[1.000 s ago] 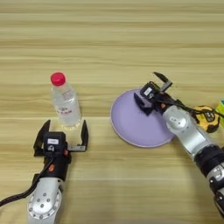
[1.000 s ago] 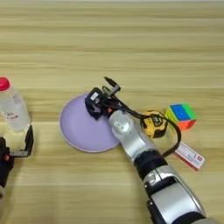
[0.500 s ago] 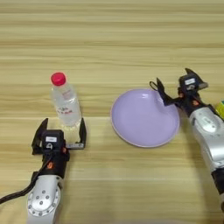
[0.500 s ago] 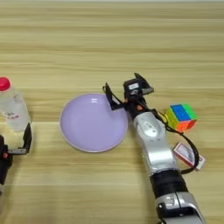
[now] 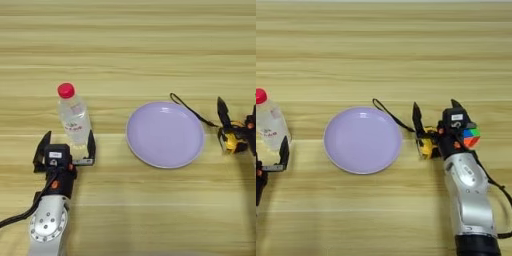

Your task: Move the objects on the table

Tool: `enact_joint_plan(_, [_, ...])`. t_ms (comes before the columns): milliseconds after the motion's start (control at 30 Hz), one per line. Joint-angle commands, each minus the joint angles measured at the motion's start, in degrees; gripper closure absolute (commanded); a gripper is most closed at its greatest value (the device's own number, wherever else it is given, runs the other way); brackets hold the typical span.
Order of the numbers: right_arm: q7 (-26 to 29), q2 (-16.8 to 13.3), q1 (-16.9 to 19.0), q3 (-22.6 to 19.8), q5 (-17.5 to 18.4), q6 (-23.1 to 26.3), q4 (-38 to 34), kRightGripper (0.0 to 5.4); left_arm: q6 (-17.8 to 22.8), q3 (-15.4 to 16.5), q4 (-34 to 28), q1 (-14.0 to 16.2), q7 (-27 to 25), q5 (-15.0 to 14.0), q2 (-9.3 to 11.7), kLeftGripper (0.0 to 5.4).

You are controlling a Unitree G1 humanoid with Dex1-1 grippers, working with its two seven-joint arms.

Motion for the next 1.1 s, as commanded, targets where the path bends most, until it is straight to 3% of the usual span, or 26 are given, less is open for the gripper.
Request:
enact_joint_plan(33, [-0.29, 0.13, 2.14, -1.09, 0.99, 1.31, -1.90, 0.03, -0.02, 0.39, 0.35, -0.54, -0.15, -0.44, 0.33, 0.00])
enact_joint_plan(267, [-0.68, 0.35, 5.13, -1.50, 1.05, 1.15, -3.62, 0.03, 0.08, 0.25, 1.59, -2.36, -0.54, -0.22, 0.50, 0.00])
enact_joint_plan(633, [-1.40, 1.01, 5.48, -0.55, 0.33, 0.67, -3.28, 0.03, 0.41, -0.70, 2.38, -5.35, -1.18, -0.06, 0.47, 0.00])
enact_joint_plan(1100, [-1.62, 1.50, 5.17, -0.31, -0.07, 0.23, -2.15, 0.03, -0.02, 1.27, 7.74, -11.13, -0.94, -0.69, 1.13, 0.00])
